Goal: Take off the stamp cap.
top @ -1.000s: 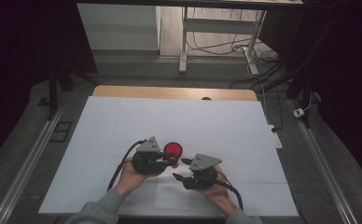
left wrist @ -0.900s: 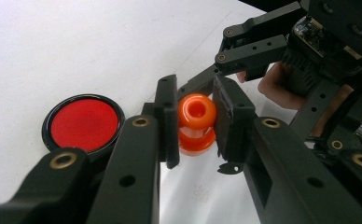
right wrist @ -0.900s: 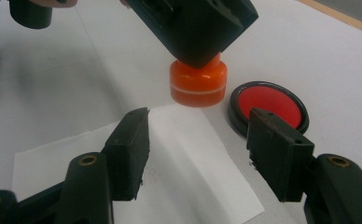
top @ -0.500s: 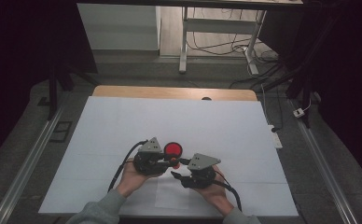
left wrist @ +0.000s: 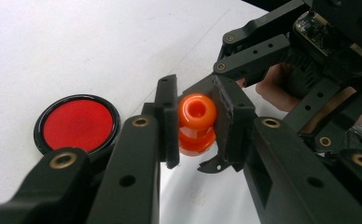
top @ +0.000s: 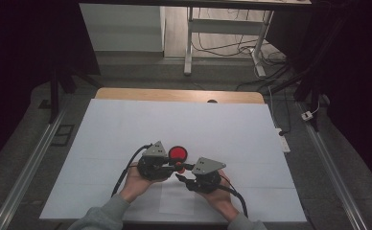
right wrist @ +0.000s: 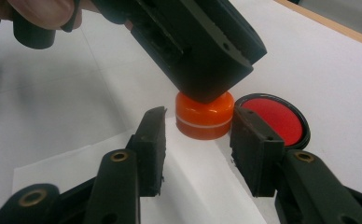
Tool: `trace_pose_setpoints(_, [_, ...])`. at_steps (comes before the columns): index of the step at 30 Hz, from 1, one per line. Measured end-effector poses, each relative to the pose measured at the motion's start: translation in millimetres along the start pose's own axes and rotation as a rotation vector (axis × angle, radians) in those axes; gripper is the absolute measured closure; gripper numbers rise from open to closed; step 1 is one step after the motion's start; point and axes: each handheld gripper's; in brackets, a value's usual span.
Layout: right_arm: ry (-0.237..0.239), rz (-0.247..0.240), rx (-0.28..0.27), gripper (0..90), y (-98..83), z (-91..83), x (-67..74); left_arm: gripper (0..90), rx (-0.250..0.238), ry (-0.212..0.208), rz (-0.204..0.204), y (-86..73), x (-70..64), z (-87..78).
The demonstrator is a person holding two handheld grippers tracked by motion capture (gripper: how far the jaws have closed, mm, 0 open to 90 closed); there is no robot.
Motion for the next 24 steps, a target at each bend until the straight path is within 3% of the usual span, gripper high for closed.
trace_pose_setpoints(10, [-0.009,0.008,0.003,63.0,0.4,0.1,-0.1,72.3,0.001,-0.002,0.000,-0.2,-0.2,1.0])
trace_pose_setpoints(24, [-0.007,0.009,0.002,64.0,0.4,-0.1,-0.7,72.3,-0.005,-0.003,-0.001,-0.6,0.1,0.4])
Point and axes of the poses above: each handheld gripper's, and its own axes: z roughly forward along the jaws, y roughly out of its top, x roughly to its left, and after that the axes turned 13 degrees about -y, right-handed
